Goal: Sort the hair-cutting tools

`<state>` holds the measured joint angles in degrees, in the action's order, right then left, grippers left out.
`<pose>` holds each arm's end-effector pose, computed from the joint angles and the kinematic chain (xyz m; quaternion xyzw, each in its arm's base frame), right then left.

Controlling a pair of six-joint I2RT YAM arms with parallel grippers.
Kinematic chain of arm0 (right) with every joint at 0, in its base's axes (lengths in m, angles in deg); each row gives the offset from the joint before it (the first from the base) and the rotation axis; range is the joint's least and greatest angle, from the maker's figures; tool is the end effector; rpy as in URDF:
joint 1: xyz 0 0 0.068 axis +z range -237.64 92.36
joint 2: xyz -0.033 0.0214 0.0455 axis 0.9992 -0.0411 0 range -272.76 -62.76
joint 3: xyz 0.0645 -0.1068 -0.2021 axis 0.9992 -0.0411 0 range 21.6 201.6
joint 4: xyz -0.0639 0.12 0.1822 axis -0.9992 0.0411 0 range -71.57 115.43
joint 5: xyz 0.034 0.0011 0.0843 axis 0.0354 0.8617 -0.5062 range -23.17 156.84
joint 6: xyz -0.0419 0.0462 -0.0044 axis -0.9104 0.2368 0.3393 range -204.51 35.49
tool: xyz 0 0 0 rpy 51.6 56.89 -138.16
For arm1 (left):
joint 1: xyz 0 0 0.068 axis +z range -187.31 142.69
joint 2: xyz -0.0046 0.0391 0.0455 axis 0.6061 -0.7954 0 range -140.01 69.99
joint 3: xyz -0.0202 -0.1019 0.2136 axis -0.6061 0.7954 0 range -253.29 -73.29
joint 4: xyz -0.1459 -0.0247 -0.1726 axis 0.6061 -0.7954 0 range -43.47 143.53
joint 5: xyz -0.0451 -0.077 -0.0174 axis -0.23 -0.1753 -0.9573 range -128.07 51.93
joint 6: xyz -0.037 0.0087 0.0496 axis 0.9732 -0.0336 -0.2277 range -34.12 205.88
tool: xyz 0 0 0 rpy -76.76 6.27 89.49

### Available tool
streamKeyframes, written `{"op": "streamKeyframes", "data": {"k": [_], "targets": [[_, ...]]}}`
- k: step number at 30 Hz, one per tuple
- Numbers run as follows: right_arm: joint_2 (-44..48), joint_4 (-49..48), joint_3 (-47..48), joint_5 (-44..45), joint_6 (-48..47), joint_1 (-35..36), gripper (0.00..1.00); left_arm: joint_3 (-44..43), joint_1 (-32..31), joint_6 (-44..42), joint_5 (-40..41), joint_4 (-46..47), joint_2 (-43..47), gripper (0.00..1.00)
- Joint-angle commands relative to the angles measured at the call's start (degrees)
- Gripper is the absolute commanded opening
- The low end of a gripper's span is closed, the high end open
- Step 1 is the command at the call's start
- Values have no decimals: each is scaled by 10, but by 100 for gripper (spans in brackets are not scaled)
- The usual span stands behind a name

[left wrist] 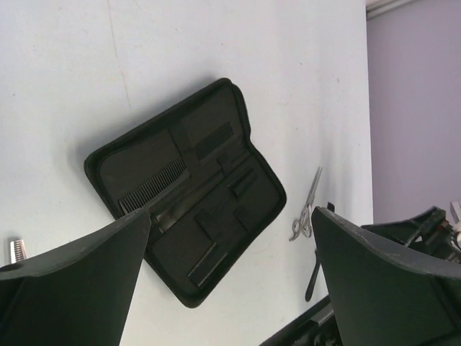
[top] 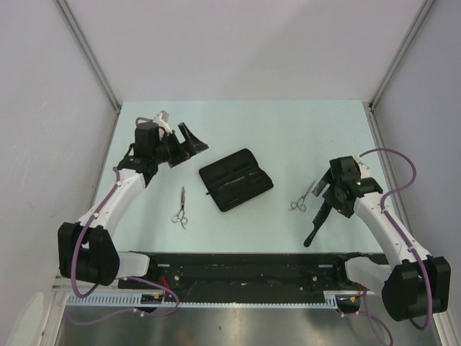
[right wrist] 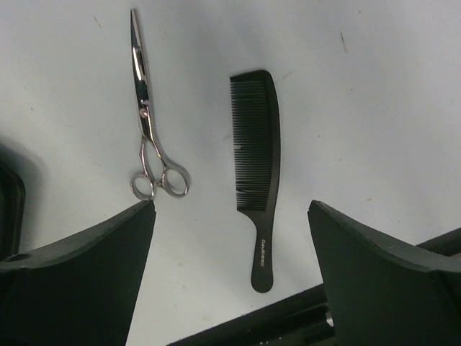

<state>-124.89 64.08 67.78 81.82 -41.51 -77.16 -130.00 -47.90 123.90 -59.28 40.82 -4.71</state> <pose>0.1866 0.0219 0.2094 0.2999 0.9138 -0.0035 0.2741 0.2704 -0.0681 0.2651 -0.1140 0.8515 -0.3459 0.3773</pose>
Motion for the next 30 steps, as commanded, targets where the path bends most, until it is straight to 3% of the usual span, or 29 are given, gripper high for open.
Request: {"op": "streamKeyframes", "data": {"k": [1,5,8,12,19,30], "targets": [[12,40,-9,-40,12,0,87,-20,-15,-23,-53,8,9,100],[16,41,-49,-95,4,2,70,-7,-63,-41,-32,8,3,100],[30,36,-72,-122,8,3,65,0,-98,-43,-24,8,-12,100],[36,40,-85,-116,17,41,65,-17,-135,-82,-35,13,-36,100],[-2,26,-86,-86,88,99,63,-20,-156,-133,-122,14,-36,100],[-23,25,-88,-37,93,103,61,-9,-162,-146,-140,14,-31,100]]}}
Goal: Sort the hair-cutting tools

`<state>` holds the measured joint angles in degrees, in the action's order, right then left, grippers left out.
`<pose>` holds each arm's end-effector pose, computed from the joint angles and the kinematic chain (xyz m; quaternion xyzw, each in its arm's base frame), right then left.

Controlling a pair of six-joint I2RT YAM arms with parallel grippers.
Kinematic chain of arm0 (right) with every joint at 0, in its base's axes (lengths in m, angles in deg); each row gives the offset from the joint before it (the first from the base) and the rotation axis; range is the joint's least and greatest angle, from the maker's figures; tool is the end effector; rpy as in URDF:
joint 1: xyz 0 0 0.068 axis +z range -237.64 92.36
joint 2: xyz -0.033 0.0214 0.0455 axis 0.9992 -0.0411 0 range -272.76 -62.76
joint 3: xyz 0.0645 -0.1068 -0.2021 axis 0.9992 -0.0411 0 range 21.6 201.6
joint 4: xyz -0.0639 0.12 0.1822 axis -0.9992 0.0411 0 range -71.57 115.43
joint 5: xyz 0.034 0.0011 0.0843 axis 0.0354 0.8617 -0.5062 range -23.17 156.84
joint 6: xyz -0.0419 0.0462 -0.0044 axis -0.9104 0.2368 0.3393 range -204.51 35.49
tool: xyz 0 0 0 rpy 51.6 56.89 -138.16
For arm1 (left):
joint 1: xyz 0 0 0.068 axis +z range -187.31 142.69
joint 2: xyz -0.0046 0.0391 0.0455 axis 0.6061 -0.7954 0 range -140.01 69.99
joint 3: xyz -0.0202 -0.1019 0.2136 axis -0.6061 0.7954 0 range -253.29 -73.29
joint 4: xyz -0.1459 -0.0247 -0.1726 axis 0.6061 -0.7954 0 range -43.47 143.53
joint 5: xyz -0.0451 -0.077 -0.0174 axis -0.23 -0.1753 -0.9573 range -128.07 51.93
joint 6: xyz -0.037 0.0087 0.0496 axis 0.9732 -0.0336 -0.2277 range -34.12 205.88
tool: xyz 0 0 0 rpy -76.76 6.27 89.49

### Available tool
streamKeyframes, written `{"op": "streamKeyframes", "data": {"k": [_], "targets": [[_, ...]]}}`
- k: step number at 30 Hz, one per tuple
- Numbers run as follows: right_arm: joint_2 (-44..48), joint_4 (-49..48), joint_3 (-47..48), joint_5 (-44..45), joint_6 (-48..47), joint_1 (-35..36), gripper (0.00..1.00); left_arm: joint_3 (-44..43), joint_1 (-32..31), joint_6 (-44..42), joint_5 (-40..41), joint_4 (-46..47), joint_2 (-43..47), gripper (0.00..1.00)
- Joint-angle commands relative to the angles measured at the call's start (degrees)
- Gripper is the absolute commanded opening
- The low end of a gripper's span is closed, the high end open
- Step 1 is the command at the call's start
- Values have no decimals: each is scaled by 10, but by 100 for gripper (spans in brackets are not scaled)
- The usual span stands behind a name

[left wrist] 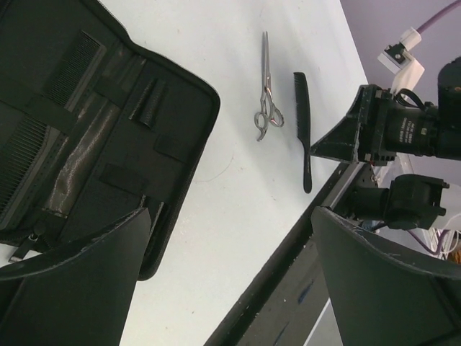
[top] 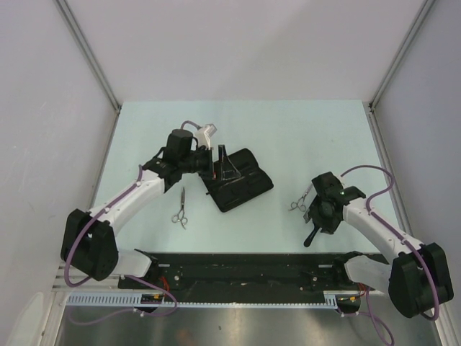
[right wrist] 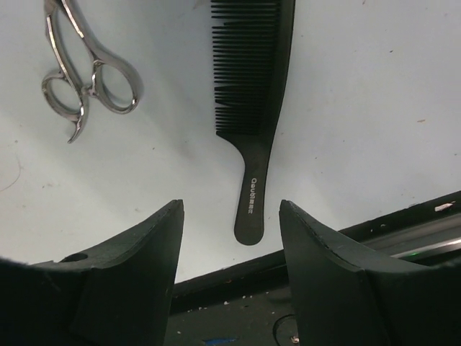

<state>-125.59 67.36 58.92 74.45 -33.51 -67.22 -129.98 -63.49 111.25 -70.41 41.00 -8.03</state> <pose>0.1545 0.0507 0.1635 0.2694 0.9512 0.0254 0.1481 0.2431 -0.1480 0.2524 0.1372 0.8465 -0.4178 0.3001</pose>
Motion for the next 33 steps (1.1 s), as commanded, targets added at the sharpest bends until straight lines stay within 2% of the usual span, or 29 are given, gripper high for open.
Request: {"op": "streamKeyframes", "data": {"k": [1,18,30,32,33], "targets": [[-25,-10,-1,39,15,2,61,-11,-7,-22,-30,12,1,100],[-37,-100,-52,30,22,1,61,-59,-20,-44,-32,16,-74,100],[-46,-85,-55,24,18,-23,52,-62,-21,-39,-19,15,-78,100],[-46,-82,-54,22,17,-25,49,-59,-21,-39,-19,16,-75,100],[-48,-81,-55,19,15,-26,44,-58,-21,-39,-18,15,-75,100]]}}
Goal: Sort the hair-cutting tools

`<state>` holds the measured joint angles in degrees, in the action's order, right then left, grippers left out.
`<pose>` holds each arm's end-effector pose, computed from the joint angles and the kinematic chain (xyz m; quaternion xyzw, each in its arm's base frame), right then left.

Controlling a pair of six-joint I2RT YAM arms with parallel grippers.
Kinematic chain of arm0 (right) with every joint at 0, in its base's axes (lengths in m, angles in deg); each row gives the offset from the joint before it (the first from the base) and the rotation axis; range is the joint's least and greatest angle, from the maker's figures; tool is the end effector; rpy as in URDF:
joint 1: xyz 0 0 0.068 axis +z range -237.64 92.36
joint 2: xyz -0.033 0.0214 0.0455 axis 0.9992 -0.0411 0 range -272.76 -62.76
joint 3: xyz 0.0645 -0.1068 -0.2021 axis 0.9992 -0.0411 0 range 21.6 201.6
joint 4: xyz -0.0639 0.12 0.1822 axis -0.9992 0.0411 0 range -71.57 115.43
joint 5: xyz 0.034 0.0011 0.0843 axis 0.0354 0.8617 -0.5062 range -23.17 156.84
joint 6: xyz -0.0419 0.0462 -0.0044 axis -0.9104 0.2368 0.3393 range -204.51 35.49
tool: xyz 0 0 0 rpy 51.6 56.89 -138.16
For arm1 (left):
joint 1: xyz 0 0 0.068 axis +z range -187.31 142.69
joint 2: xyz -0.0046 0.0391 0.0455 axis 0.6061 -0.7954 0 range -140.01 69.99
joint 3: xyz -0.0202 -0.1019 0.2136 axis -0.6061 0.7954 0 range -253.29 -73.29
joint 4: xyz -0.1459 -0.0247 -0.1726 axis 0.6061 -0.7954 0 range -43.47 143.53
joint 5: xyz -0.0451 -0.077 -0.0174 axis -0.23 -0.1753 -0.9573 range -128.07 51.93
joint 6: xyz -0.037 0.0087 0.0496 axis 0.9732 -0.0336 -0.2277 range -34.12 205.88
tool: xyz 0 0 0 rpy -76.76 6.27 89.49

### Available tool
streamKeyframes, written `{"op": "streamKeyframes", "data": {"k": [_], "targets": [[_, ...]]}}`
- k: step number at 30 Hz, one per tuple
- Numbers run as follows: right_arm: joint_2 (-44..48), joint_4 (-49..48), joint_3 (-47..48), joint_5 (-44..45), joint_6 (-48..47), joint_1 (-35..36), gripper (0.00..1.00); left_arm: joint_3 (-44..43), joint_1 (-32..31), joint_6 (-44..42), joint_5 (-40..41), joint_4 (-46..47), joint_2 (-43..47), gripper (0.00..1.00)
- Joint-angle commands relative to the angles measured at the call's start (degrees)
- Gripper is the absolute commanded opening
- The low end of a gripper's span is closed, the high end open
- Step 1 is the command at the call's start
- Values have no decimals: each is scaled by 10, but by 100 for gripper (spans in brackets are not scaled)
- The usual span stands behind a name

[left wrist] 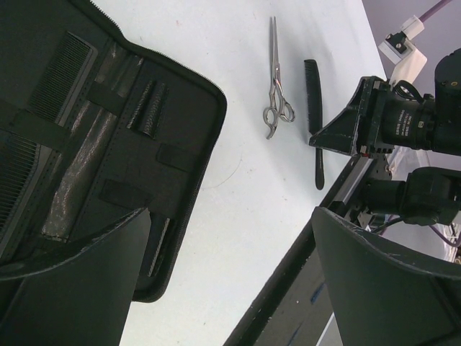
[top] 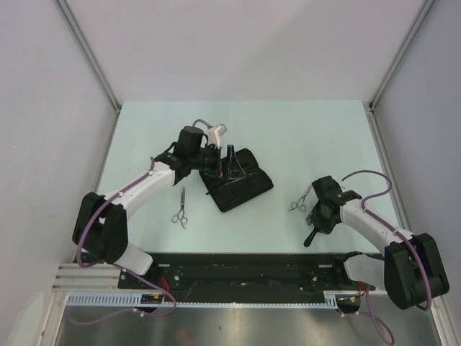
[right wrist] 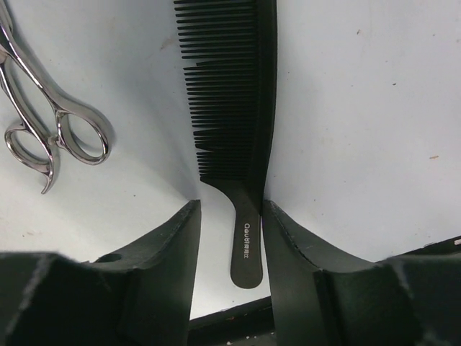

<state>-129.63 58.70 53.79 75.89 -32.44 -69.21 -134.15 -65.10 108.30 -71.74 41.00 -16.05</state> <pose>0.1613 0.0458 0.1366 0.2959 0.9430 0.0114 0.1518 0.2603 -0.1671 0.2366 0.1678 0.8523 -0.4144 0.2716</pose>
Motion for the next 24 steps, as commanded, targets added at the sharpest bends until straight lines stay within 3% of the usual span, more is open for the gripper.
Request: {"op": "streamKeyframes", "data": {"k": [1,6,16,21,24], "targets": [[-8,5,-4,1,2,-6,42,-15,-5,-9,-2,15,4,100],[-33,2,-3,-26,-5,-4,37,-5,-5,-4,-1,15,0,100],[-67,-3,-3,-33,-25,5,39,12,-6,-4,2,16,9,100],[-74,-11,-3,-32,-14,19,18,19,-6,-4,7,15,18,100],[-71,-16,-3,-24,-9,24,10,21,-6,-2,8,16,23,100]]}}
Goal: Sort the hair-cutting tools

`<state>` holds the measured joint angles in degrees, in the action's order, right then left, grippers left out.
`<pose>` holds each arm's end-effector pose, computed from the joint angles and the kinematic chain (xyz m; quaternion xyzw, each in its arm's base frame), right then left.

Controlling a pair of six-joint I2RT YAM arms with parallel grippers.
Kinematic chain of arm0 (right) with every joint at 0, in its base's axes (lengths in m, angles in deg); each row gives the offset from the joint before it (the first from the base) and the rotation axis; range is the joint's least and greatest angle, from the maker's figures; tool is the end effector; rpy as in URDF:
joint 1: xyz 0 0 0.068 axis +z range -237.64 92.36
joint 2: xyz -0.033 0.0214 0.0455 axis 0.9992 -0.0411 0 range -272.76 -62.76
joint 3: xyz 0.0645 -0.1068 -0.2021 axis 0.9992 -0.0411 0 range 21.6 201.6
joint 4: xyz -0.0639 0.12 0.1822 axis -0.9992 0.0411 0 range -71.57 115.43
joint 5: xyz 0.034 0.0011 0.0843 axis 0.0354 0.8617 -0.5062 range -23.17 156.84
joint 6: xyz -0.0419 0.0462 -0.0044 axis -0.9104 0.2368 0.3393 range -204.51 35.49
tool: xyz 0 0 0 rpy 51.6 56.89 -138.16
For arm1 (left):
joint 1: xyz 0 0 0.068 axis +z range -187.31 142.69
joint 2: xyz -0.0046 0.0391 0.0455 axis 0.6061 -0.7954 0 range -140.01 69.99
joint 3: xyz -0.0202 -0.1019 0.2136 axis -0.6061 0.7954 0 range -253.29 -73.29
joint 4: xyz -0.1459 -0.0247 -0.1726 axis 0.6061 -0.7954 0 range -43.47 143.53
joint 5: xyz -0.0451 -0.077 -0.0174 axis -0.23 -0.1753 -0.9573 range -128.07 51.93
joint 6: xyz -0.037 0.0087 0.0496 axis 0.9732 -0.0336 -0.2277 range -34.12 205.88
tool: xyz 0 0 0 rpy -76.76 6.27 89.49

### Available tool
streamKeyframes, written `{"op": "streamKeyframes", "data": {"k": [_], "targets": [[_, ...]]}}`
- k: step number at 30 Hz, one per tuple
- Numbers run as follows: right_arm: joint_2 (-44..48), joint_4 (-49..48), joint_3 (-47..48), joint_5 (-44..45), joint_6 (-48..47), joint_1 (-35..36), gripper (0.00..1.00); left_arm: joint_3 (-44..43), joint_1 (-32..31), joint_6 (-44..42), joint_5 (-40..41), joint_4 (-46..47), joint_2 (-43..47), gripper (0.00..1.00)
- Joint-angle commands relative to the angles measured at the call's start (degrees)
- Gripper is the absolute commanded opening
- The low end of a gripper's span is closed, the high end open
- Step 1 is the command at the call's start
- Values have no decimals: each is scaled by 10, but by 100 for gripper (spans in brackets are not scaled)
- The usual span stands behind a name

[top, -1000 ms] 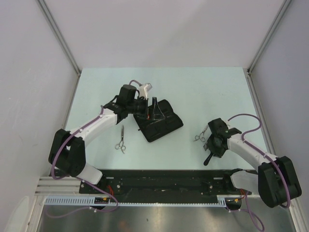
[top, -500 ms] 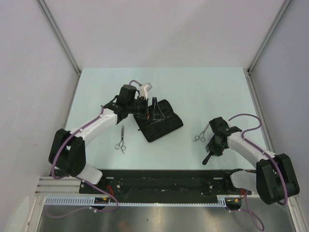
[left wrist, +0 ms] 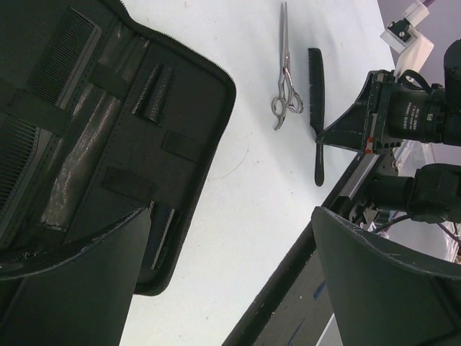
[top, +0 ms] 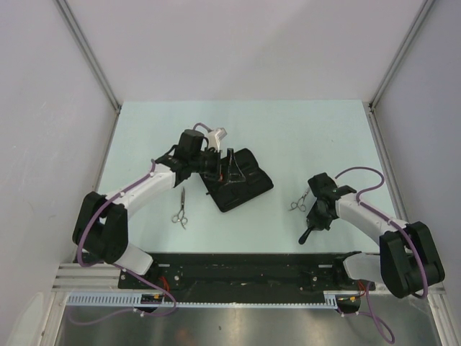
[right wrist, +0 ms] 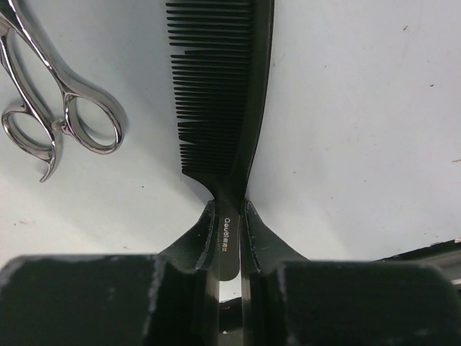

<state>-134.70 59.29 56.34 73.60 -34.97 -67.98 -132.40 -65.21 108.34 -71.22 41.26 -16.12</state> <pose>0.1683 0.0541 0.1329 0.2619 0.9577 0.0106 0.1188 0.2578 -0.1660 0.2272 0.1633 0.8593 -0.4080 0.2619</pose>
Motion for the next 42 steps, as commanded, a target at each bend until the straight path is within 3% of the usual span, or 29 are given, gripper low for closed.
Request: {"op": "streamKeyframes", "data": {"k": [1,7,15,22,25,26,29,34,42], "targets": [[-20,-24,-28,3,17,13,8,5,-6,-2,4,14,24,100],[3,-38,-28,2,13,14,1,9,-10,-1,5,13,32,100],[54,-48,-23,-17,9,14,8,-2,-23,0,2,14,24,100],[67,-33,-1,-20,9,13,8,-12,-32,0,0,14,16,100],[66,-15,9,-9,10,14,14,-12,-35,0,0,13,16,100],[65,-11,11,-5,9,16,22,-12,-35,0,-1,13,16,100],[61,-1,16,7,5,17,34,-10,-36,0,0,13,19,100],[30,8,27,19,2,19,41,-5,-37,0,1,13,22,100],[-5,-3,28,23,1,20,41,4,-37,0,0,14,27,100]]}}
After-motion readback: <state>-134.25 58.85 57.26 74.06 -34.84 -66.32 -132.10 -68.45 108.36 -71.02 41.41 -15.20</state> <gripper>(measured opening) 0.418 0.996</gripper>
